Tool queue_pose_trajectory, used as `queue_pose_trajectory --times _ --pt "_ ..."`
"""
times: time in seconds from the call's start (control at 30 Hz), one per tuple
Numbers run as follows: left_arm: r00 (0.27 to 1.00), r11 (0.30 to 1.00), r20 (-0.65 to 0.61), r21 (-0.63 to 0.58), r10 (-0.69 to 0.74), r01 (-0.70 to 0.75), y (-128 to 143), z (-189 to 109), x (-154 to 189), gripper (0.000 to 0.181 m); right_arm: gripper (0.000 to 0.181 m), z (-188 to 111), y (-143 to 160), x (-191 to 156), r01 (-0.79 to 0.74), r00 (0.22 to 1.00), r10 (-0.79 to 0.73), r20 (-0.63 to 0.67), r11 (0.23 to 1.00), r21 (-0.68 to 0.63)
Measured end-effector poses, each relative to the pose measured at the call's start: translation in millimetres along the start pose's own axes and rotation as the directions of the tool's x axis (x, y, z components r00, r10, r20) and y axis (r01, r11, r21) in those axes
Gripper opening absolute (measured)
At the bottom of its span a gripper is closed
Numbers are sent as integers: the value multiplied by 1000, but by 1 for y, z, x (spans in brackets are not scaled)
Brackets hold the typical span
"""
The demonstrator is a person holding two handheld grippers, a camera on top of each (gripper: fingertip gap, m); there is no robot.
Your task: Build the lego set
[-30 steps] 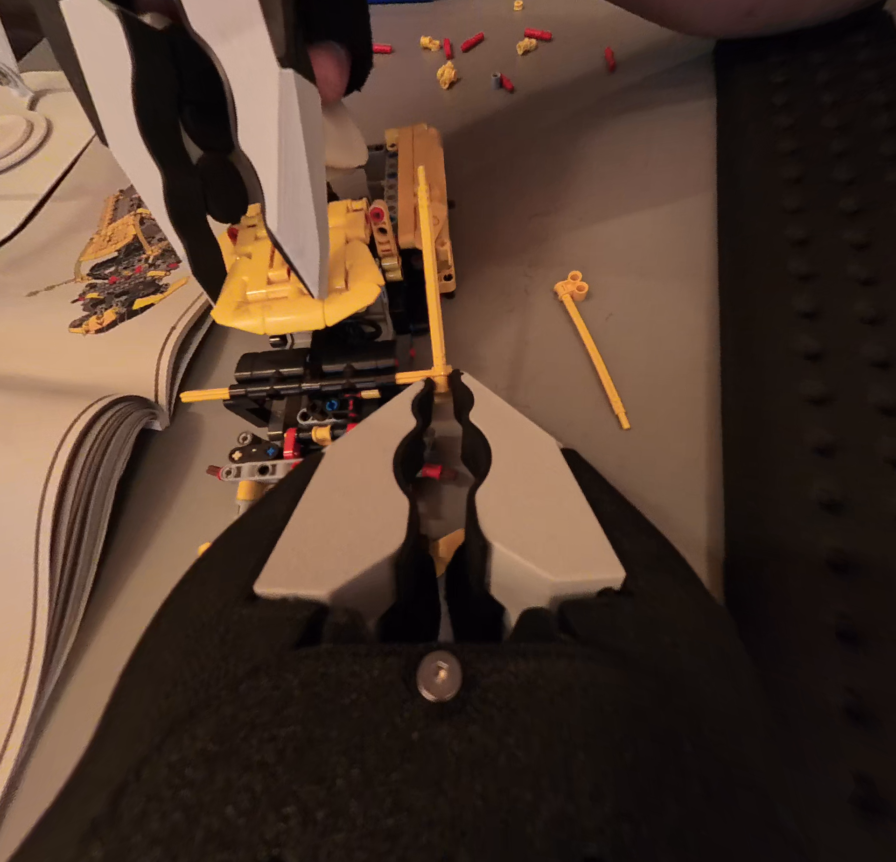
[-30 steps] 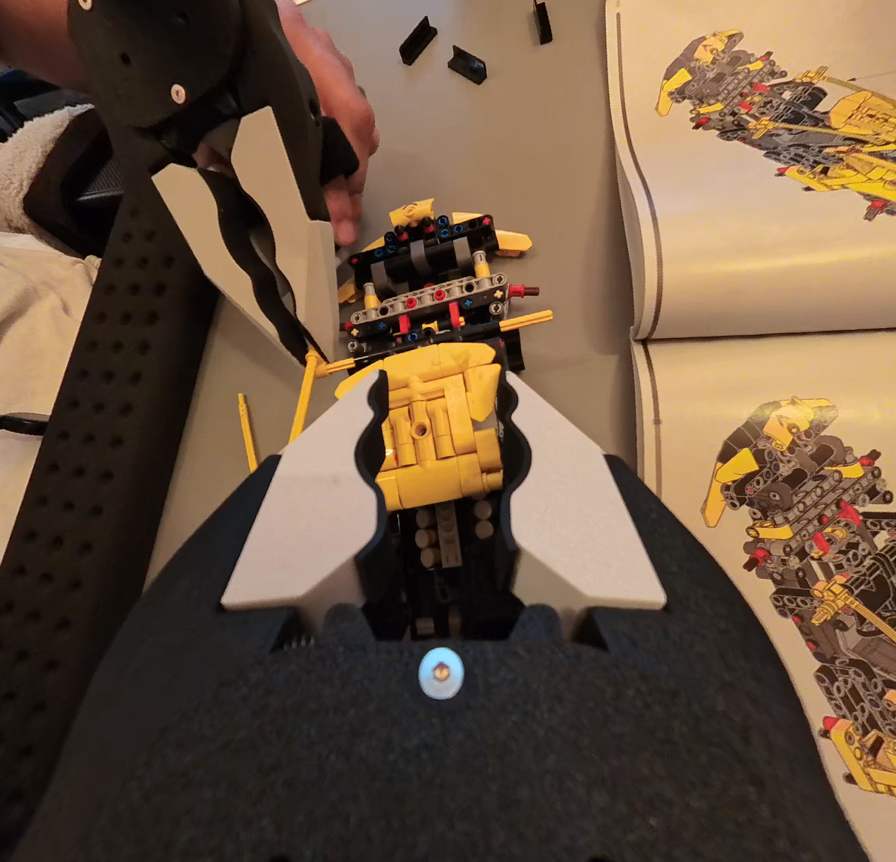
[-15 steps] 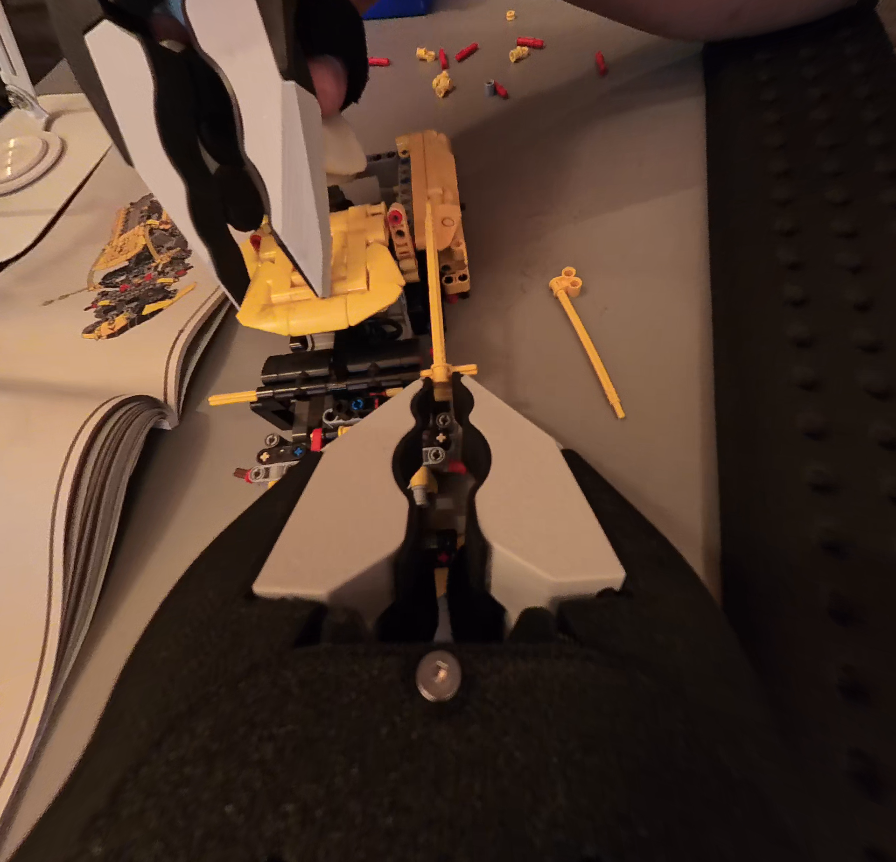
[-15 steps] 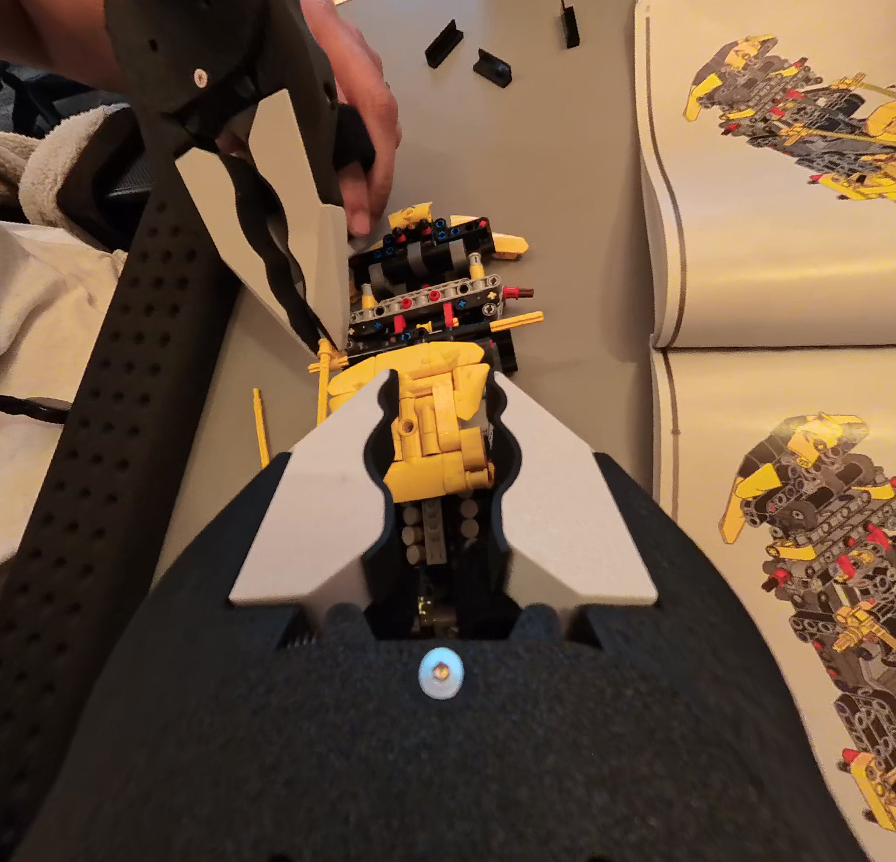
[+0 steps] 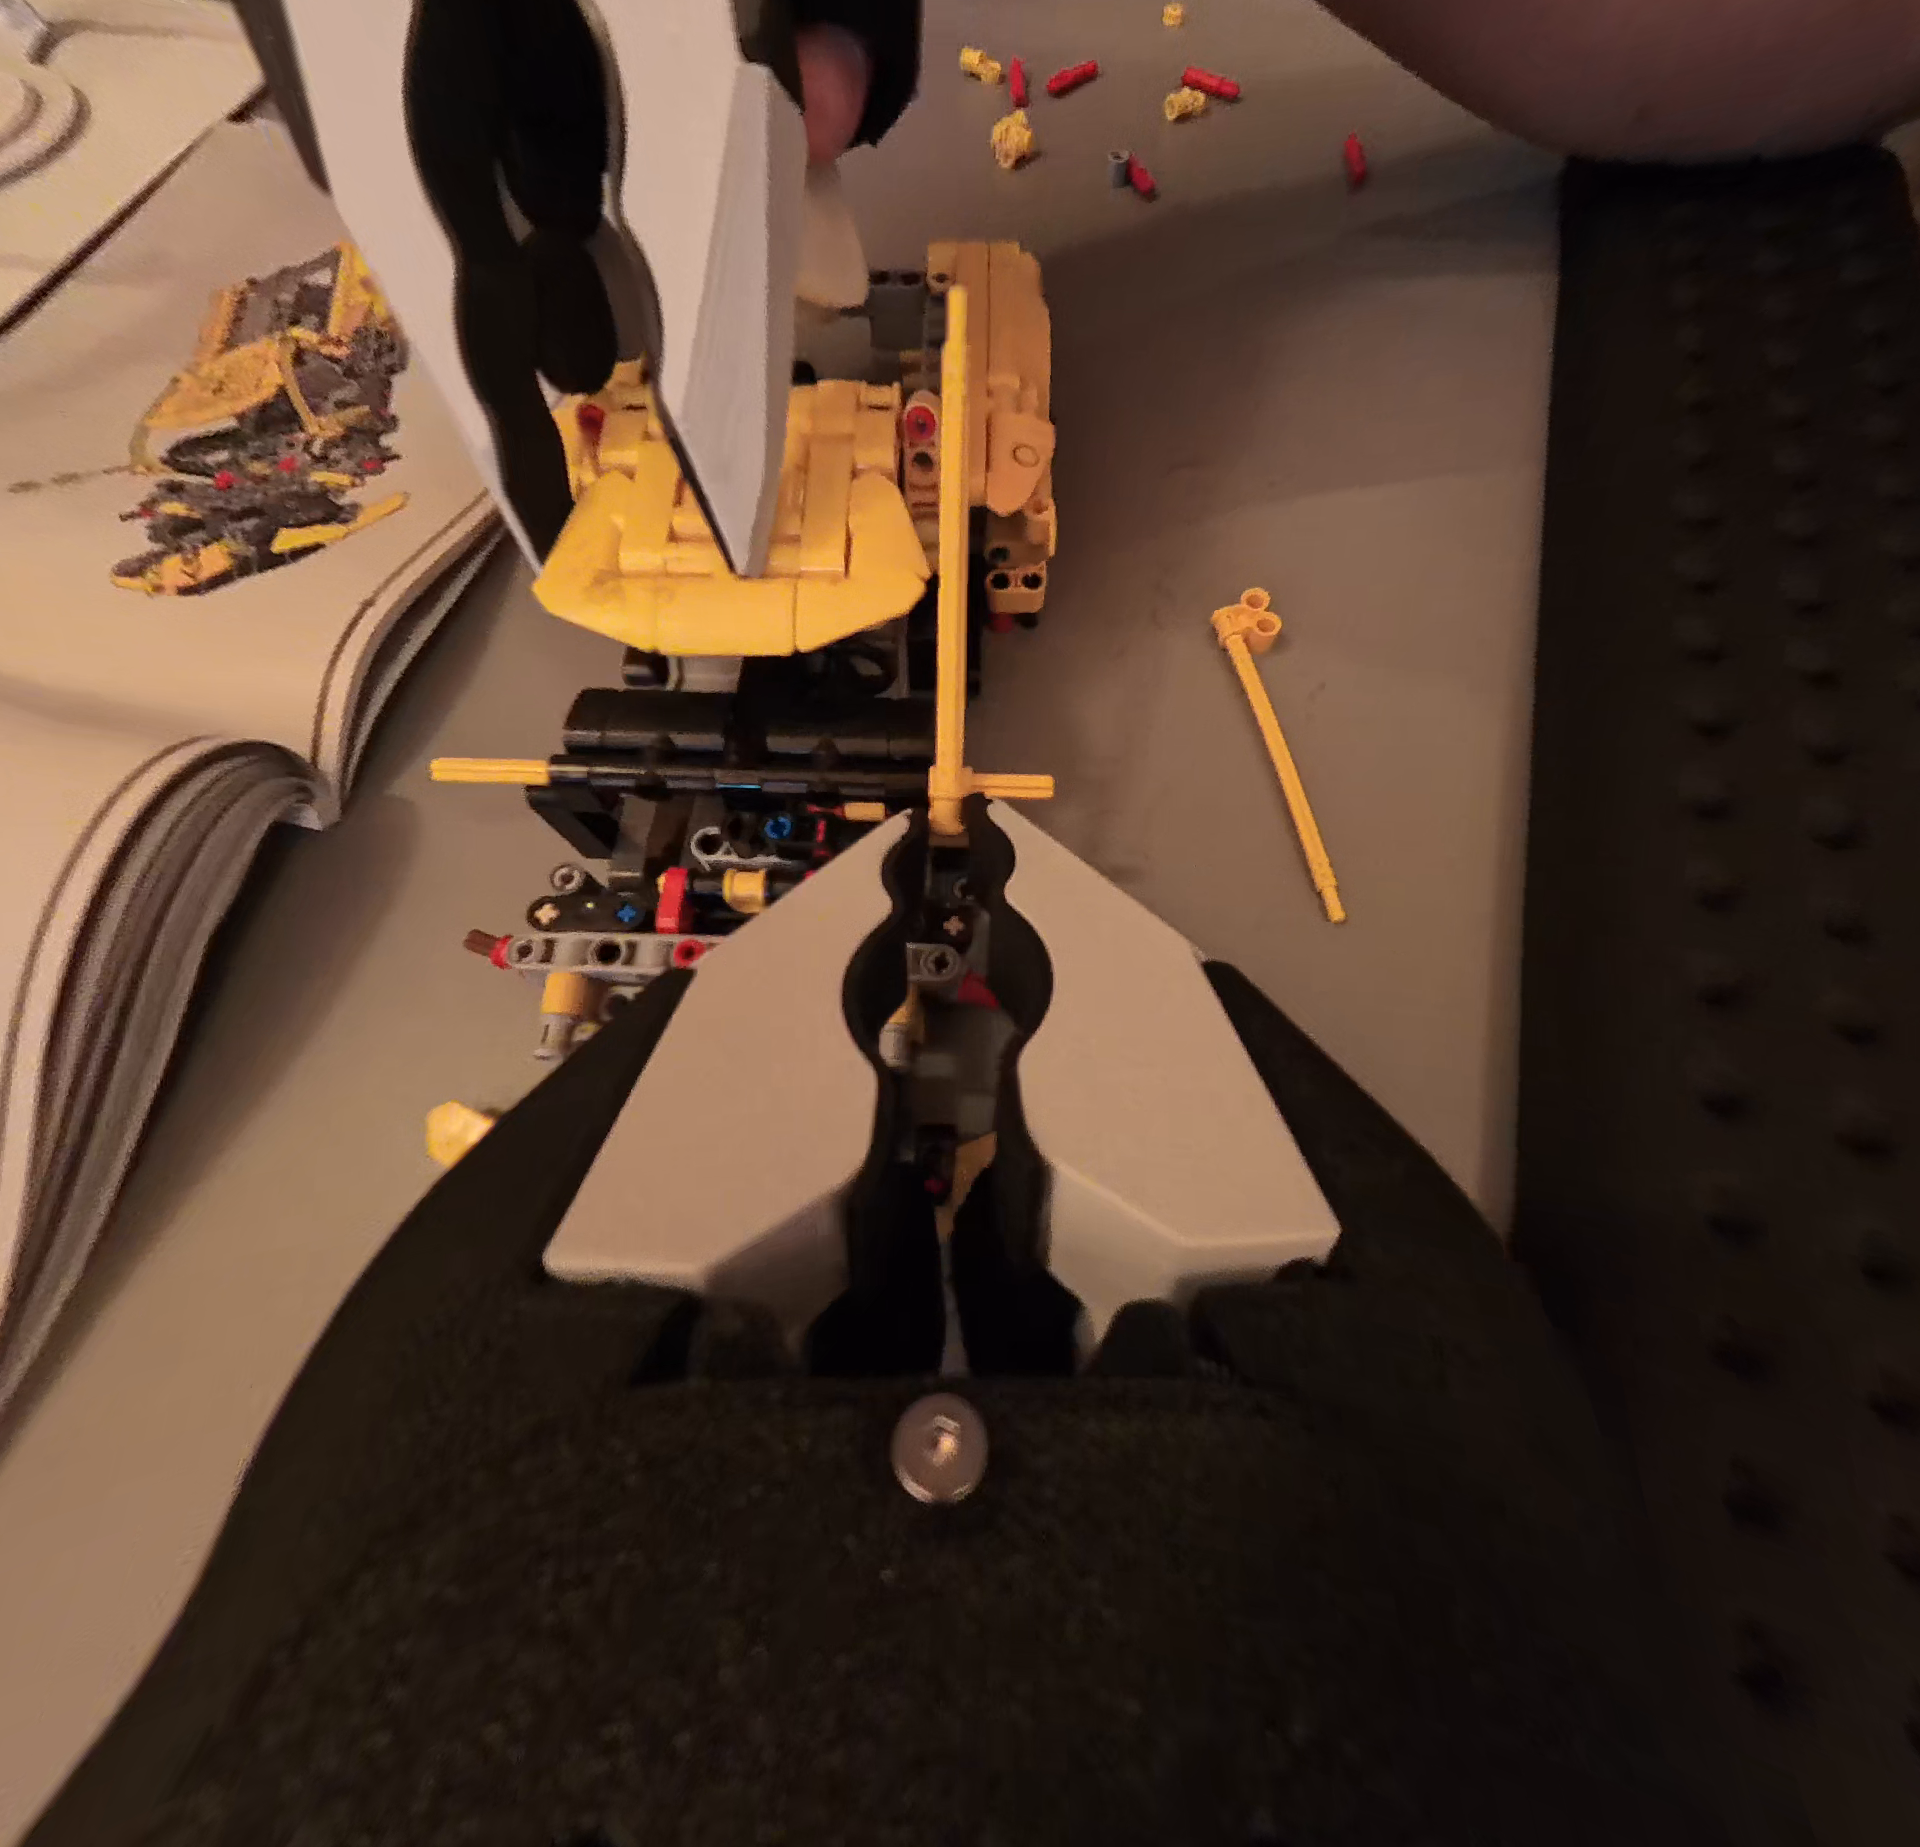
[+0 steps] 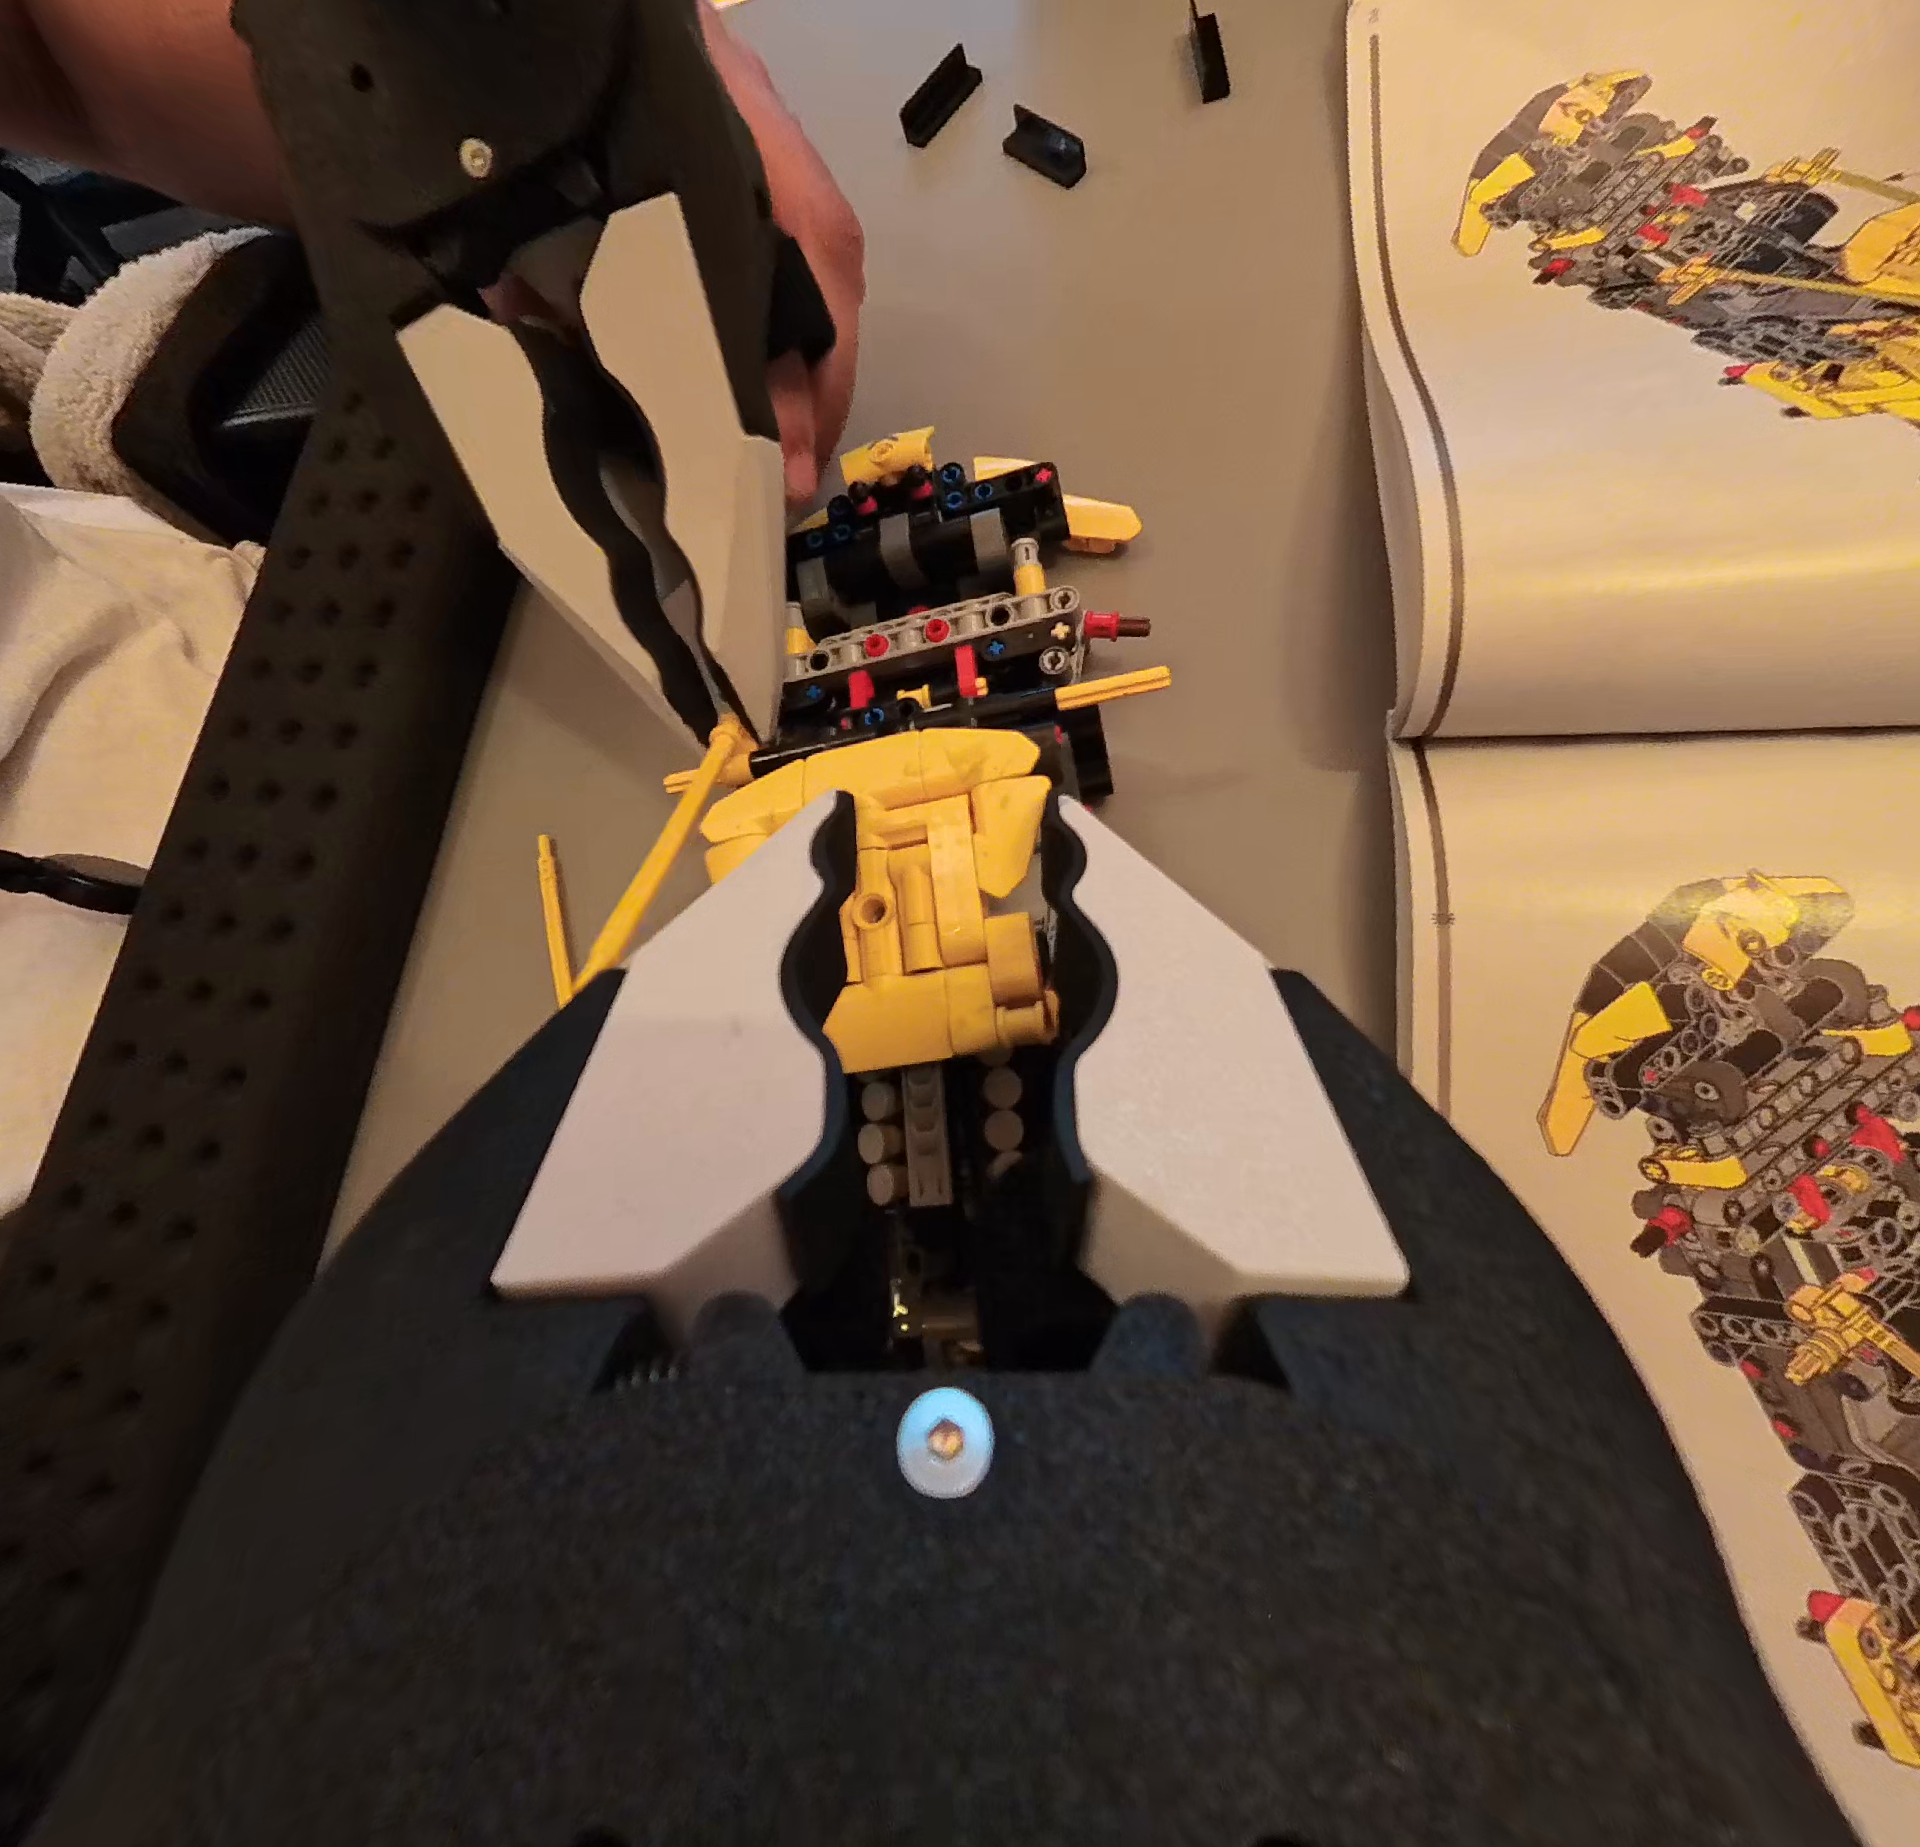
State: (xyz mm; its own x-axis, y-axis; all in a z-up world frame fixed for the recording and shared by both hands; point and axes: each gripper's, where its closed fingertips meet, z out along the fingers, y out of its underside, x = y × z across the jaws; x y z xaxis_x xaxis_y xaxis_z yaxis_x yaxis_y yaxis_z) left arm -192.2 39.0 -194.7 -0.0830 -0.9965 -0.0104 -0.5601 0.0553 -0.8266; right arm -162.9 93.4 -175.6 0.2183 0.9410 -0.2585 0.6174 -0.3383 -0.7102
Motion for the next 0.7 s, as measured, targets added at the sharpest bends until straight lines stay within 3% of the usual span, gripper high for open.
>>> queue_pose_trajectory --times 0.43,0.5,0.57,0.63,0.7 --pt "999 999 -1 16 -37 37 -1 -3 -1 10 40 -9 0 5 -5 999 5 -41 1000 7" --pt "999 996 21 81 -30 28 -13 -13 -6 16 48 -30 -6 6 7 992 3 -130 997 82" --pt "999 991 21 128 -29 26 -27 -23 -9 22 35 -61 -12 -5 21 975 25 -220 979 203" --pt "1000 995 3 103 19 -19 -35 -20 -3 24 31 -79 -10 -23 -8 958 95 -269 952 307" --pt "991 991 11 30 133 -133 -39 -8 6 24 33 -80 9 -35 -72 925 183 -333 945 320"
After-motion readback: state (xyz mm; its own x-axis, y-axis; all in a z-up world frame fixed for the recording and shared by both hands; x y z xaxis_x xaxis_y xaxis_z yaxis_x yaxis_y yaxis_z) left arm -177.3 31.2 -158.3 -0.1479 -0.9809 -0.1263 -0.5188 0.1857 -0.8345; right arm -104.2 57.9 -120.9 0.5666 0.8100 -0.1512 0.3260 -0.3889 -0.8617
